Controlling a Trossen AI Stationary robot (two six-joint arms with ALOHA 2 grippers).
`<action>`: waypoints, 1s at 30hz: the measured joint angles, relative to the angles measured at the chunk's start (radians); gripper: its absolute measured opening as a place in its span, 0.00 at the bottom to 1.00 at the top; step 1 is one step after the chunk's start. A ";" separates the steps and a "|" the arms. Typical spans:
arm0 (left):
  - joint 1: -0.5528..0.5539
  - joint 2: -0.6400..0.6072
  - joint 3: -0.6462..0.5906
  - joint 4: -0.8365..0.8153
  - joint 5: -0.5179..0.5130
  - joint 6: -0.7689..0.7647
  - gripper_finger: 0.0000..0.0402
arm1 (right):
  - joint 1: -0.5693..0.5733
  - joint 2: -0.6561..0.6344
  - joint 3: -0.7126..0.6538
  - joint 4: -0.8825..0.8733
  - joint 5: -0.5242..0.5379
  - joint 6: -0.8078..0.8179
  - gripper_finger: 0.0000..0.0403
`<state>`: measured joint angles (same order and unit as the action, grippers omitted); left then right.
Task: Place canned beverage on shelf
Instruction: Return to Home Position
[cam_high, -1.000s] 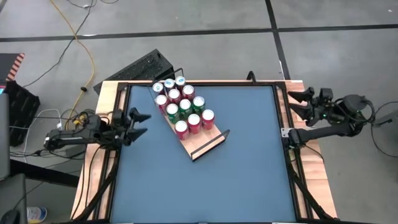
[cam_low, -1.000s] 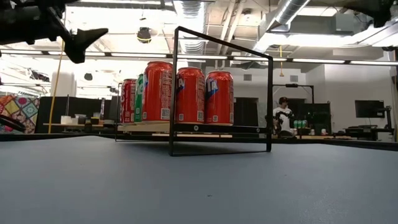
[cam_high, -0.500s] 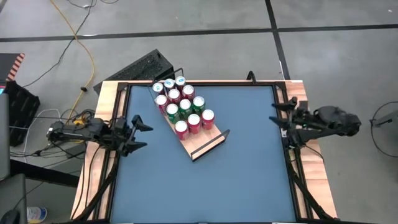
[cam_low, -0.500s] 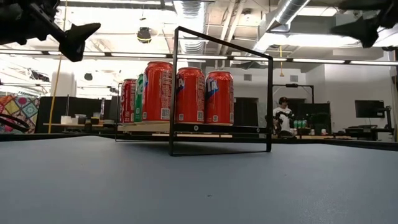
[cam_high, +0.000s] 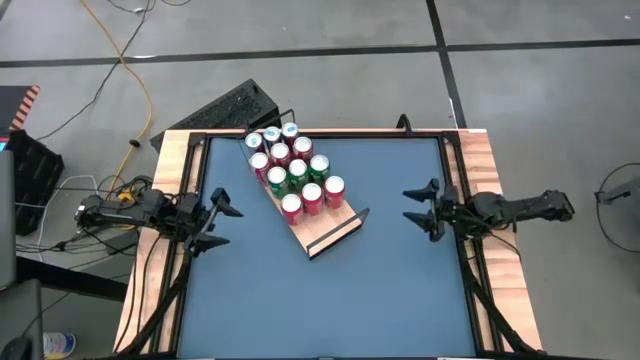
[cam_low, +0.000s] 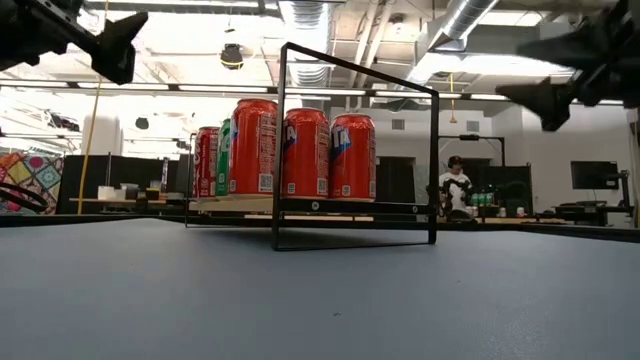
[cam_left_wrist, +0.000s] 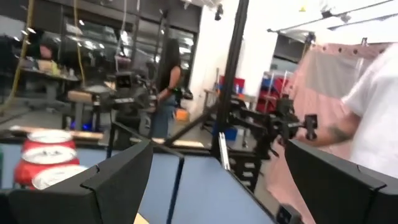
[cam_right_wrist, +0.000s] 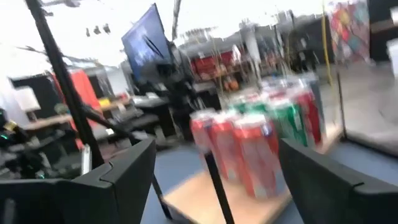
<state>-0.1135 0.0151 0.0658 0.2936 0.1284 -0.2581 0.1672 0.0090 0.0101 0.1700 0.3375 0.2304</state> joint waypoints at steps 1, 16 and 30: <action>0.000 0.000 0.000 -0.013 0.008 -0.001 0.88 | -0.009 0.005 -0.001 -0.018 0.001 0.019 0.82; 0.000 -0.004 -0.055 -0.083 -0.007 -0.054 0.88 | -0.162 -0.003 -0.003 -0.096 0.000 -0.059 0.82; 0.000 -0.004 -0.056 -0.257 -0.065 -0.135 0.88 | -0.181 -0.002 -0.004 -0.105 -0.001 -0.160 0.82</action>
<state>-0.1135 0.0108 0.0093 0.0368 0.0634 -0.3927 -0.0139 0.0074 0.0063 0.0647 0.3363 0.0700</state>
